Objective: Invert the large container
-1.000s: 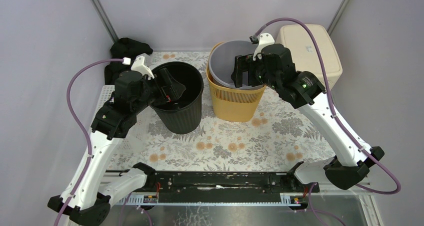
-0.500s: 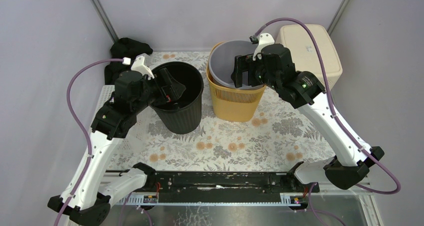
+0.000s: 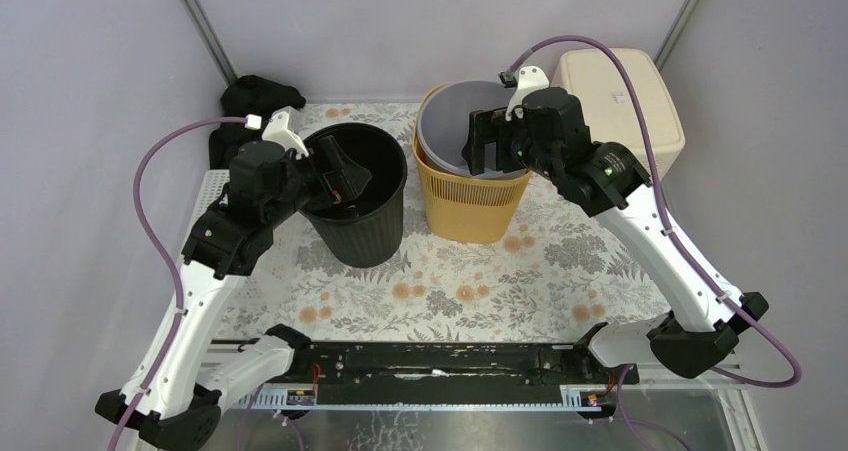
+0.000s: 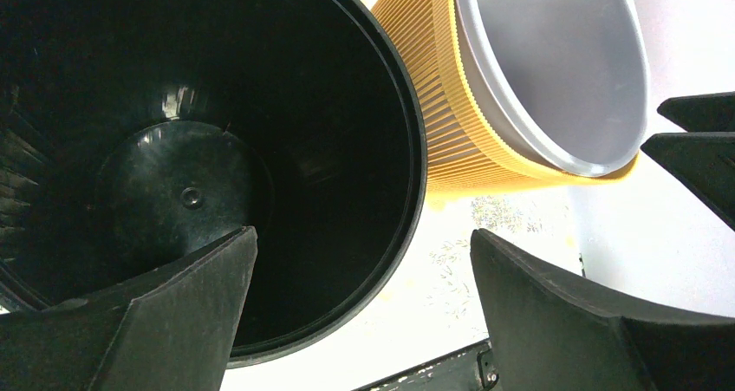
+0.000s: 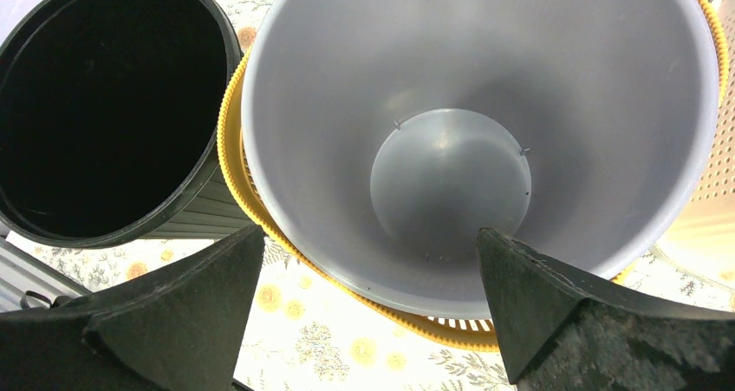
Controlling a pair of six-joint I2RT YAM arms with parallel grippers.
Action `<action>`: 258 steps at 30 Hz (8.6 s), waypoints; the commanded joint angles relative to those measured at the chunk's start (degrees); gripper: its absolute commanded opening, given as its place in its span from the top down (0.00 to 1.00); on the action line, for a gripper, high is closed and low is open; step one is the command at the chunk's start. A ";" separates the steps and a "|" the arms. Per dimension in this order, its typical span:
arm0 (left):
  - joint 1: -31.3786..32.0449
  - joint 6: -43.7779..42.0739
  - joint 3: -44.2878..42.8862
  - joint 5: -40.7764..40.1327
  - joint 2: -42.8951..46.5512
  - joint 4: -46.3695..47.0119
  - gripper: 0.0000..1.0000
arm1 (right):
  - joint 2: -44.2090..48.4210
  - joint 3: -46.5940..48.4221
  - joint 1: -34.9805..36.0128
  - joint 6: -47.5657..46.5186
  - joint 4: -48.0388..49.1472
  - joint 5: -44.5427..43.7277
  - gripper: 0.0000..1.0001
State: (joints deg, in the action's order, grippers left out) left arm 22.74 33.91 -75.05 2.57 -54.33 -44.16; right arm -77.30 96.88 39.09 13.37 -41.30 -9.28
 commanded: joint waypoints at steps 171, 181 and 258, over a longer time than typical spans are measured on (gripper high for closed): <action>14.96 5.80 -10.50 -0.27 -23.88 18.43 0.00 | -17.45 10.09 -35.32 10.07 4.64 25.85 0.43; 14.95 5.82 -10.47 -0.29 -23.79 18.24 0.00 | -20.48 12.58 -35.44 10.97 5.00 25.46 0.43; 12.25 -2.86 -33.17 -3.65 -39.52 7.48 0.09 | -10.82 18.01 -36.28 6.56 -10.62 22.10 0.58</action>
State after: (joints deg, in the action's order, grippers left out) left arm 35.05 33.98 -105.67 1.34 -91.72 -33.10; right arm -84.77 110.26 2.94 21.21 -49.32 10.26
